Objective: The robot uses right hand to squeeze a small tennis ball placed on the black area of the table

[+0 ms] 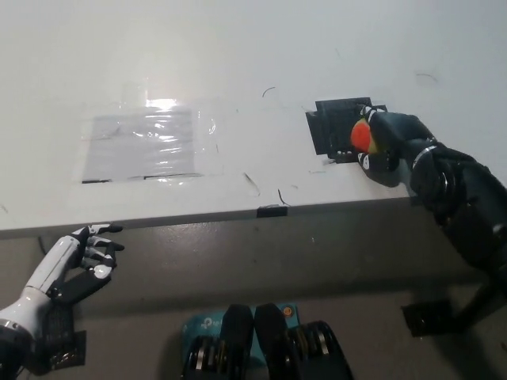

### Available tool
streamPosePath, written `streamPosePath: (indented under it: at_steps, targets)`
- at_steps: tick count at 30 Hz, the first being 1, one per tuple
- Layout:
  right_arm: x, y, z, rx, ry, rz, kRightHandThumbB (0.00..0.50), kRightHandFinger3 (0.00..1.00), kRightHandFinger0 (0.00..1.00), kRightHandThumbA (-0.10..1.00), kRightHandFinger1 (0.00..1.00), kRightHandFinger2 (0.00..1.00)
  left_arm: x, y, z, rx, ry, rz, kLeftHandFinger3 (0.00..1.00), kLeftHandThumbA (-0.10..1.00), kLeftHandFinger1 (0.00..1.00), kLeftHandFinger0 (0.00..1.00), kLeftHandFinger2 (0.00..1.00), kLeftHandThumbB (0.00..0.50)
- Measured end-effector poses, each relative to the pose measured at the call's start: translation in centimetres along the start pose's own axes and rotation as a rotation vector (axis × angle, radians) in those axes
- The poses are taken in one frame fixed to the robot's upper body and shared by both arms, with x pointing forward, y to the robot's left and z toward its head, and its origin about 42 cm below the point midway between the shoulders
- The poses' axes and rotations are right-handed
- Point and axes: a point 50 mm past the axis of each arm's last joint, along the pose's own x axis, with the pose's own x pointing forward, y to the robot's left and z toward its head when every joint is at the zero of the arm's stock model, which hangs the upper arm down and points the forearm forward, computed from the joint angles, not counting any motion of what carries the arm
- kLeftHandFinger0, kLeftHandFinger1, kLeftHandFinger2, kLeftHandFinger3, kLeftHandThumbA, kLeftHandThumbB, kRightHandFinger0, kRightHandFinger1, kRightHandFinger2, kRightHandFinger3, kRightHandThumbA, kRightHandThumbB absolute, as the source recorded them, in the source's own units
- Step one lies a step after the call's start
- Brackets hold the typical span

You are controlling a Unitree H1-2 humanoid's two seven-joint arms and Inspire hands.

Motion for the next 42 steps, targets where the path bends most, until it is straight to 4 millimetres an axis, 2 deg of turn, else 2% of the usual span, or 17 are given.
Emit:
streamPosePath:
  at_steps: [1,2,4,5,7,10,12,13,15,21,25,29,33,36,38,39,42]
  targets:
    - [0.0,0.1,0.2,-0.024,-0.008,0.004,0.000,0.49,0.00,-0.10,0.07,0.22,0.0,0.0,0.0,0.000,-0.001,0.000,0.72,0.36,0.50,0.42,0.62,0.054]
    - [0.0,0.2,0.2,-0.045,-0.014,0.008,0.000,0.44,0.00,-0.10,0.06,0.22,0.0,0.0,0.1,0.000,-0.003,0.000,0.72,0.37,0.50,0.42,0.62,0.052]
    - [0.0,0.6,0.5,-0.109,-0.035,-0.005,0.000,0.41,0.01,-0.10,0.18,0.29,0.1,0.1,0.1,0.001,-0.007,0.001,0.74,0.41,0.52,0.44,0.65,0.056]
    - [0.0,0.7,0.5,-0.124,-0.041,-0.013,0.000,0.28,0.00,-0.10,0.15,0.26,0.2,0.1,0.2,0.002,-0.008,0.001,0.74,0.42,0.52,0.44,0.64,0.047]
    - [-0.2,1.4,0.4,-0.148,-0.067,-0.064,0.000,0.08,0.00,-0.10,0.17,0.33,0.2,0.1,0.2,0.002,-0.010,0.002,0.73,0.45,0.52,0.43,0.63,0.055]
    - [-0.7,2.4,-0.1,-0.124,-0.096,-0.135,0.063,0.01,0.00,-0.10,0.19,0.45,0.2,0.1,0.1,0.002,-0.008,0.001,0.73,0.47,0.52,0.43,0.63,0.075]
    - [-1.1,3.2,-0.5,-0.074,-0.117,-0.191,0.126,0.04,0.00,-0.10,0.22,0.54,0.2,0.1,0.1,0.002,-0.008,0.002,0.73,0.48,0.52,0.44,0.63,0.067]
    - [-1.3,3.5,-0.7,-0.043,-0.124,-0.215,0.186,0.20,0.00,-0.10,0.24,0.58,0.2,0.1,0.1,0.001,-0.008,0.002,0.73,0.48,0.52,0.44,0.63,0.071]
    - [-1.9,4.5,-1.1,0.067,-0.128,-0.274,0.186,0.35,0.00,-0.10,0.20,0.54,0.1,0.1,0.0,0.001,-0.006,0.002,0.73,0.48,0.52,0.44,0.63,0.070]
    - [-3.7,7.6,-0.5,0.450,-0.131,-0.457,0.162,0.56,0.00,-0.10,0.17,0.52,0.0,0.0,-0.6,0.000,0.000,-0.001,0.70,0.47,0.53,0.43,0.62,0.069]
    - [-4.3,7.6,0.1,0.633,-0.140,-0.551,0.157,0.48,0.00,-0.10,0.06,0.39,-0.1,-0.1,-0.7,0.000,0.002,-0.001,0.70,0.48,0.51,0.42,0.62,0.075]
    - [-4.8,5.3,0.1,0.751,-0.174,-0.664,0.155,0.42,0.00,-0.10,0.05,0.37,-0.2,-0.1,-0.7,0.001,0.001,-0.001,0.69,0.46,0.50,0.40,0.60,0.063]
    - [-5.7,2.4,-0.2,0.878,-0.200,-0.777,0.176,0.25,0.00,-0.10,0.00,0.15,-0.3,-0.1,-0.9,0.000,0.005,-0.002,0.70,0.50,0.51,0.42,0.61,0.086]
    - [-6.0,1.7,-0.4,0.976,-0.194,-0.807,0.152,0.23,0.00,-0.10,0.00,0.17,-0.4,-0.2,-1.1,-0.001,0.011,-0.003,0.69,0.49,0.51,0.42,0.61,0.087]
    - [-6.1,1.6,-0.3,1.046,-0.184,-0.817,0.177,0.21,0.00,-0.10,0.00,0.19,-0.4,-0.2,-1.2,-0.002,0.015,-0.004,0.68,0.48,0.51,0.42,0.60,0.083]
    - [-6.2,1.6,-0.3,1.076,-0.177,-0.820,0.105,0.21,0.00,-0.10,0.00,0.20,-0.4,-0.2,-1.2,-0.002,0.016,-0.004,0.68,0.48,0.51,0.42,0.60,0.080]
    - [-6.3,1.5,0.1,1.189,-0.159,-0.829,0.076,0.20,0.00,-0.10,0.00,0.21,-0.4,-0.3,-1.3,-0.004,0.020,-0.005,0.69,0.48,0.53,0.43,0.61,0.077]
